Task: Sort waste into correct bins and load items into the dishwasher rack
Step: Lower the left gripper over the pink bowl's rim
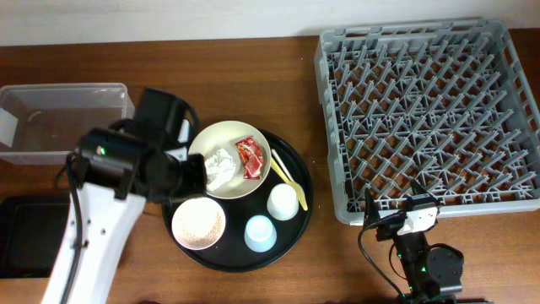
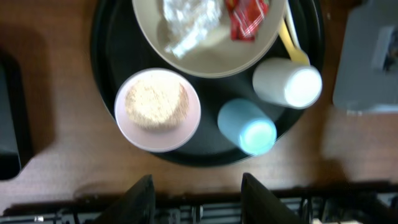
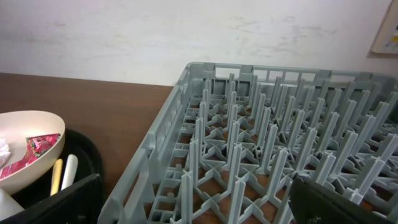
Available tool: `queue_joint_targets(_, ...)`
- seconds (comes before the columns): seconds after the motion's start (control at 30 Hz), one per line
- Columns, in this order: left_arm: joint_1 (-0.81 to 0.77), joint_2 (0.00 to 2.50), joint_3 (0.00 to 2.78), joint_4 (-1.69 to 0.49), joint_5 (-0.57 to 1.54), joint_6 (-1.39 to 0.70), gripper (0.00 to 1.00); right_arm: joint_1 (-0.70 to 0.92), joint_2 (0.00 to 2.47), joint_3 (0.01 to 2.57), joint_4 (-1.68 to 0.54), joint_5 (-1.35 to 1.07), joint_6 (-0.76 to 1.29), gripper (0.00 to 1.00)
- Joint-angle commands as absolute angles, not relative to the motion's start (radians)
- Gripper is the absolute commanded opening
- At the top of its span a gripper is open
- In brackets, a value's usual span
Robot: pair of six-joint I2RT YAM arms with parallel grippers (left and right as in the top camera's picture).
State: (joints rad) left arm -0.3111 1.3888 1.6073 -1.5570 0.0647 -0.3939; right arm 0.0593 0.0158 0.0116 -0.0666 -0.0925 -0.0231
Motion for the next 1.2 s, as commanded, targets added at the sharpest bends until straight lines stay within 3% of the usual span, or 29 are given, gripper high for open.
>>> queue_joint_targets(0.0, -0.452, 1.385, 1.513, -1.558, -0.113, -0.585, 0.44, 0.051, 0.011, 0.006, -0.068, -0.101, -0.019, 0.98)
queue_joint_targets(0.07, -0.533, 1.385, 1.358, -1.465, -0.165, -0.644, 0.43, 0.051, 0.011, 0.006, -0.068, -0.101, -0.019, 0.98)
queue_joint_targets(0.13, -0.562, 1.385, 1.232, -1.365, -0.165, -0.644, 0.10, 0.051, 0.011, 0.006, -0.068, -0.101, -0.019, 0.98)
queue_joint_targets(0.17, -0.563, 1.385, 1.172, -1.312, -0.163, -0.644, 0.09, 0.051, 0.011, 0.006, -0.068, -0.101, -0.019, 0.98)
queue_joint_targets(0.23, -0.562, 1.386, 0.999, -1.098, -0.146, -0.644, 0.42, 0.051, 0.011, 0.006, -0.068, -0.101, -0.019, 0.98)
queue_joint_targets(0.27, -0.562, 1.386, 0.982, -1.087, -0.147, -0.644, 0.44, 0.051, 0.011, 0.006, -0.068, -0.101, -0.019, 0.98)
queue_joint_targets(0.67, -0.562, 1.386, 0.918, -0.984, -0.147, -0.643, 0.50, 0.051, 0.011, 0.006, -0.068, -0.101, -0.019, 0.98)
queue_joint_targets(1.17, -0.563, 1.387, 0.804, -0.815, -0.147, -0.601, 0.49, 0.051, 0.011, 0.006, -0.068, -0.101, -0.019, 0.98)
